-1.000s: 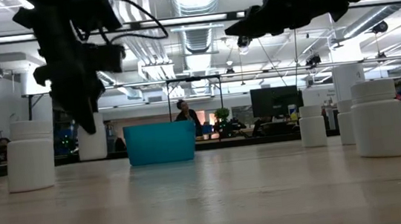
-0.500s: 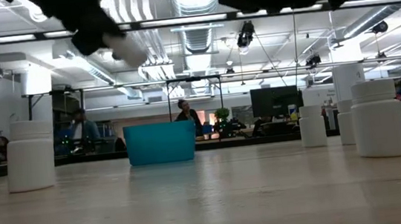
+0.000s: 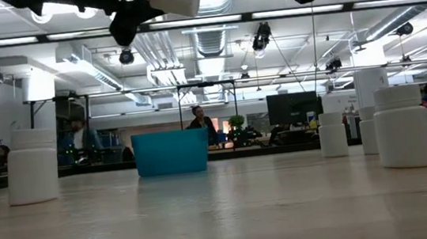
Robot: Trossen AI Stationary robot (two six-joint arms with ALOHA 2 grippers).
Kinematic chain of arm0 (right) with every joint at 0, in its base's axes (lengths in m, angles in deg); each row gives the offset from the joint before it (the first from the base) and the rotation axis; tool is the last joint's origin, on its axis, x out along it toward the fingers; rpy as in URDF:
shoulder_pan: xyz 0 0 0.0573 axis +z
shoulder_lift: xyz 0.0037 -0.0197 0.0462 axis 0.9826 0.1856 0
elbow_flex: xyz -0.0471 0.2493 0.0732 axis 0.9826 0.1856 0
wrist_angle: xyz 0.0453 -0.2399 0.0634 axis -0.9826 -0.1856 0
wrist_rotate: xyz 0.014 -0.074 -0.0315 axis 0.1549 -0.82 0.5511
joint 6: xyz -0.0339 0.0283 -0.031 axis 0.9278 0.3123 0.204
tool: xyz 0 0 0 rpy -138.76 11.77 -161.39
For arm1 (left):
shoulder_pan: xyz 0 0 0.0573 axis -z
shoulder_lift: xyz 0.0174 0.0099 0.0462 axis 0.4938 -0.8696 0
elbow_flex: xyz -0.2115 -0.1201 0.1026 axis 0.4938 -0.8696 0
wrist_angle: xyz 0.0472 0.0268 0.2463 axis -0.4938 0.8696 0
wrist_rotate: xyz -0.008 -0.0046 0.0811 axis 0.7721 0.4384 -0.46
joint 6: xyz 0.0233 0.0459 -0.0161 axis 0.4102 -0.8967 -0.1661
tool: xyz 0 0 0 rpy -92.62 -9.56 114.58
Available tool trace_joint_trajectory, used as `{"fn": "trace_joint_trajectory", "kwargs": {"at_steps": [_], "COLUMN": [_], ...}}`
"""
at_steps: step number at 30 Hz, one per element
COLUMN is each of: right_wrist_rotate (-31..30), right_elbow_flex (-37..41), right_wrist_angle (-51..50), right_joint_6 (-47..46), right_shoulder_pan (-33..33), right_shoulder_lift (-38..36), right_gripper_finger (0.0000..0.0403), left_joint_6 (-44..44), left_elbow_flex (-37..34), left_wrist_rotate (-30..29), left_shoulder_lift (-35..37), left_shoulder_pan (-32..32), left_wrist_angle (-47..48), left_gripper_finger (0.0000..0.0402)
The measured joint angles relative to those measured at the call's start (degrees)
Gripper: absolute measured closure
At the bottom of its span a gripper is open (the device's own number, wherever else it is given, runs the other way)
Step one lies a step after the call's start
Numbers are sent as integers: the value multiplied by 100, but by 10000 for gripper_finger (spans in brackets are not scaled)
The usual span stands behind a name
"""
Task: Pick and place pill bottles into a basket
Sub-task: Put the white medicine bottle into the blue bin
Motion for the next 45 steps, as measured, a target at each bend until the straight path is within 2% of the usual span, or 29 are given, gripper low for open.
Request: {"fn": "trace_joint_trajectory", "kwargs": {"at_steps": [4,9,21,27,30,33,39,45], "right_wrist_rotate": [-428,-636,-740,-885,-964,-1174,-1184,-1184], "right_elbow_flex": [-97,-134,-185,-257,-258,-258,-258,-258], "right_wrist_angle": [-7,-14,-1,-33,-53,-89,-106,-133], "right_joint_6": [74,177,162,177,178,181,132,-149], "right_shoulder_pan": [118,142,203,254,269,282,280,278], "right_shoulder_lift": [5,5,1,1,-5,-8,-10,-10], "right_gripper_finger": [145,136,131,132,132,131,135,137], "left_joint_6": [2,-4,-42,-176,-209,-477,-927,-1093], "left_elbow_flex": [-139,-224,-240,-292,-328,-293,143,755], "left_wrist_rotate": [-60,-87,-85,-87,-93,-363,-953,-1196], "left_shoulder_lift": [-386,-927,-1343,-1296,-1086,-799,-378,-402], "left_shoulder_pan": [-2,-2,-17,-29,-115,-204,-216,-280], "left_wrist_angle": [-1087,-2456,-3224,-3217,-2857,-1720,1003,2512], "left_gripper_finger": [244,244,245,245,245,245,245,245]}}
